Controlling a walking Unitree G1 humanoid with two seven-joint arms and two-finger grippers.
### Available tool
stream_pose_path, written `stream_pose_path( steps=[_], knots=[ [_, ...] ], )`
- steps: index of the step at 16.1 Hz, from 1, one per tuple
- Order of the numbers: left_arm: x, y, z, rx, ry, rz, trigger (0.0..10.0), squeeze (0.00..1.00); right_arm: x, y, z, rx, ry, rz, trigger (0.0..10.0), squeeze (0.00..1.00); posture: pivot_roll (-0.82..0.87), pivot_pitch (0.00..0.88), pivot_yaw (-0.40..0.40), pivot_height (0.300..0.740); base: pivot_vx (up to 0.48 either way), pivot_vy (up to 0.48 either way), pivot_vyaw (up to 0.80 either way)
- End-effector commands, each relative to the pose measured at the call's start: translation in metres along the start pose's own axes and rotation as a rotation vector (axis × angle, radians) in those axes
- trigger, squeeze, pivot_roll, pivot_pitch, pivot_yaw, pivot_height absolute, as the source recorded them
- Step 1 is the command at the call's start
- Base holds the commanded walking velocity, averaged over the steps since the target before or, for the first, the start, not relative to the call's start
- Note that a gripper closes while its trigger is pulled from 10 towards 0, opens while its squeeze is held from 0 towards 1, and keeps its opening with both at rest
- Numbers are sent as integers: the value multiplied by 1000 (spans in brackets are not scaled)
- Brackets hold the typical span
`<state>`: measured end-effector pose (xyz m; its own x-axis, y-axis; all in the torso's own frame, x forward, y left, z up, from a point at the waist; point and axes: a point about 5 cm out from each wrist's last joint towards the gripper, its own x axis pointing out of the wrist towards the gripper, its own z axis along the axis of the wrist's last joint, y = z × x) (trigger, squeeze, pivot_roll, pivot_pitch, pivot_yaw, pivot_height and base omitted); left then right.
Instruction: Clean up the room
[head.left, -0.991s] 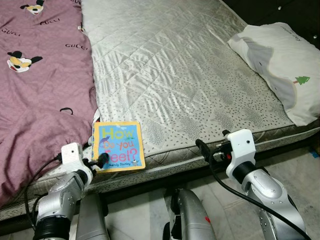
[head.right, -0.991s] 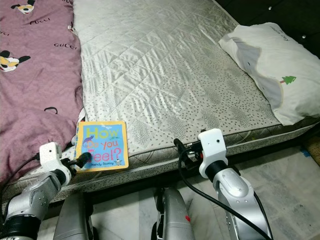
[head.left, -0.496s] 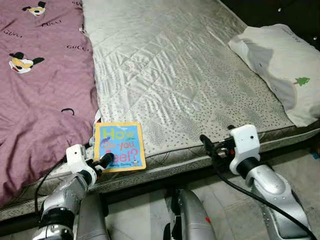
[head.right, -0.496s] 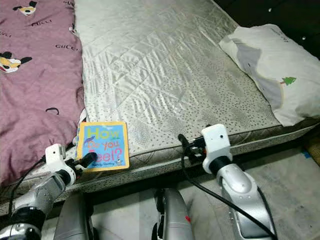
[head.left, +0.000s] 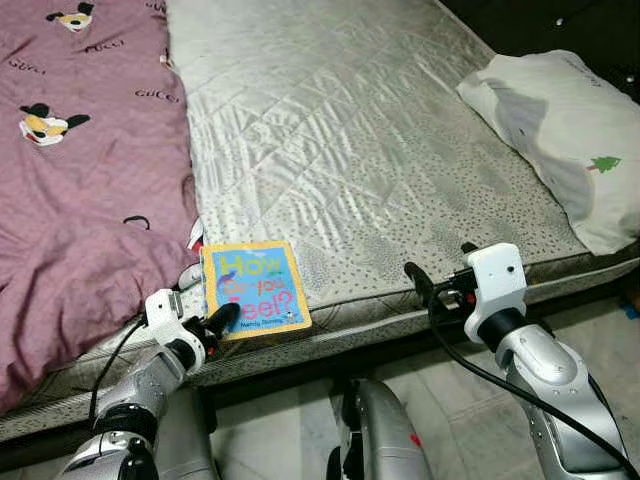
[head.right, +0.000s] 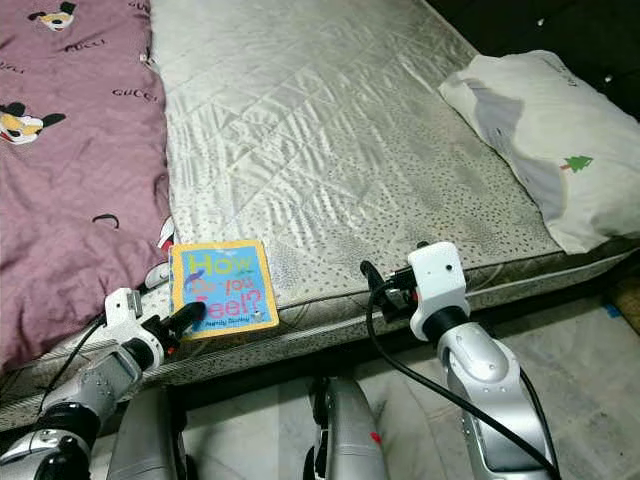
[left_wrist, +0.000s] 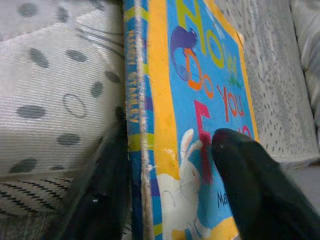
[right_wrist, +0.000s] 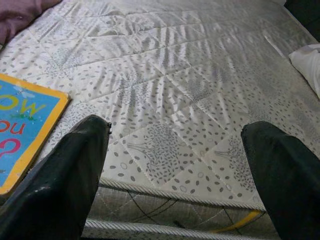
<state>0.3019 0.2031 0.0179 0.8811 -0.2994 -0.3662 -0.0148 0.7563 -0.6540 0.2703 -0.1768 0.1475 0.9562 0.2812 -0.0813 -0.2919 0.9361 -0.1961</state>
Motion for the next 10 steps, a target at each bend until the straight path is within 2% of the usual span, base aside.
stream_pose_path(
  steps=[1,2,3,5,8,9,10],
  knots=[
    [3,-3,0,-34,-18,-15,0,0,0,-5,-1,-9,1,-23,10000,0,-190,113,-120,579,0,0,0],
    [3,-3,0,-36,-20,-20,0,0,0,-5,-1,-10,0,-25,10000,0,-190,113,-119,579,0,0,0],
    [5,-5,4,-82,-41,-33,0,0,0,-6,0,-11,-7,-37,10000,0,-192,108,-113,579,0,0,0],
    [6,-8,4,-96,-42,-74,0,0,0,-5,1,0,-16,-21,10000,0,-195,103,-106,579,0,0,0],
    [7,-11,12,-160,-104,-105,0,0,-1,-2,-2,6,-7,6,10000,0,-192,98,-104,579,0,0,0],
    [7,-11,16,-186,-131,-105,0,0,-1,2,-3,34,-4,41,10000,0,-189,95,-102,579,0,0,0],
    [7,-12,19,-187,-140,-109,0,0,-1,11,-5,86,3,126,10000,0,-183,91,-97,579,0,0,0]
  ],
)
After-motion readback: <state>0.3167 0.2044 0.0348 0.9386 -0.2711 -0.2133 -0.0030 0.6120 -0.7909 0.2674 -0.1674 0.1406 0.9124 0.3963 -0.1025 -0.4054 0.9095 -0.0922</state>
